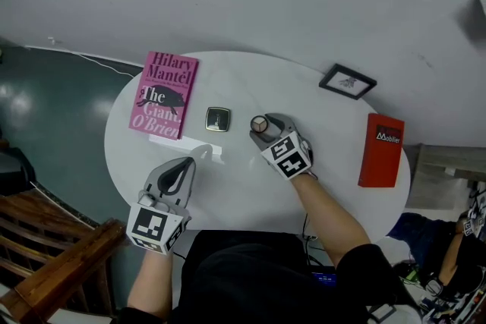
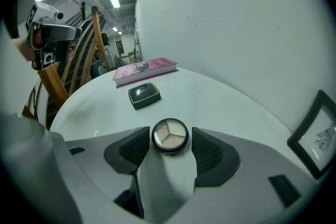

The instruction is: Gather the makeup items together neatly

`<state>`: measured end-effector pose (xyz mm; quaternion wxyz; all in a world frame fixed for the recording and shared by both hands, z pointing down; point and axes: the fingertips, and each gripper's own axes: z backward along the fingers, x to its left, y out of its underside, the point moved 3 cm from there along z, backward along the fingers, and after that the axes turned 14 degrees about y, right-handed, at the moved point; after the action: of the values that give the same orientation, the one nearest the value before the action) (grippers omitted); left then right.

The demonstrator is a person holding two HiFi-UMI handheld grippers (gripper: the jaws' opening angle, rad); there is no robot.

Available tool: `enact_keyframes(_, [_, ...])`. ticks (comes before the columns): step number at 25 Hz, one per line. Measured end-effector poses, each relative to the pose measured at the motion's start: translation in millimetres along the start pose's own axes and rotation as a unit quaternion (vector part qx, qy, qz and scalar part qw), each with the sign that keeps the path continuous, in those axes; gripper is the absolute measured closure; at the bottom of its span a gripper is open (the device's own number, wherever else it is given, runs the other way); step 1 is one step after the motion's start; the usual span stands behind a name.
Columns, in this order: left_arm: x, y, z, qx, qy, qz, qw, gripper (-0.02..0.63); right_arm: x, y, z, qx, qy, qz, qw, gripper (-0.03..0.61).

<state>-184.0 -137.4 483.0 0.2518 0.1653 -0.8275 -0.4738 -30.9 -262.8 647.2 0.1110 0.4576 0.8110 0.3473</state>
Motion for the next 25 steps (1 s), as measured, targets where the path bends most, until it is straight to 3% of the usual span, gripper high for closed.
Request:
enact_keyframes(8, [5.0,-25.6,43.5,-0.051,-0.017,-0.036,0.9979,0.600,-5.8,-18.9,60.2,-0.050,0.053,-0.042,0.996,0.351])
enact_keyframes(14, [-20.9,-36.5,77.6,-0.096,0.005,-0.053,0.9939,0.601,11.4,-41.6,128.3,-0.110,0.101,-0.071,0.986,0.359])
enact_keyframes(19, [-42.4,-44.6,97.5,-0.123,0.030,-0.082,0.9886,0.601,27.0,-57.9,182.1,-0.150,0.131,-0.087,0.976,0.428])
enact_keyframes(25, [-64.9,-47.7,119.4,-0.146,0.043,-0.086,0.9846,0.601,40.1,-58.4,240.7,-0.180,0.162,-0.092,0.966,0.508])
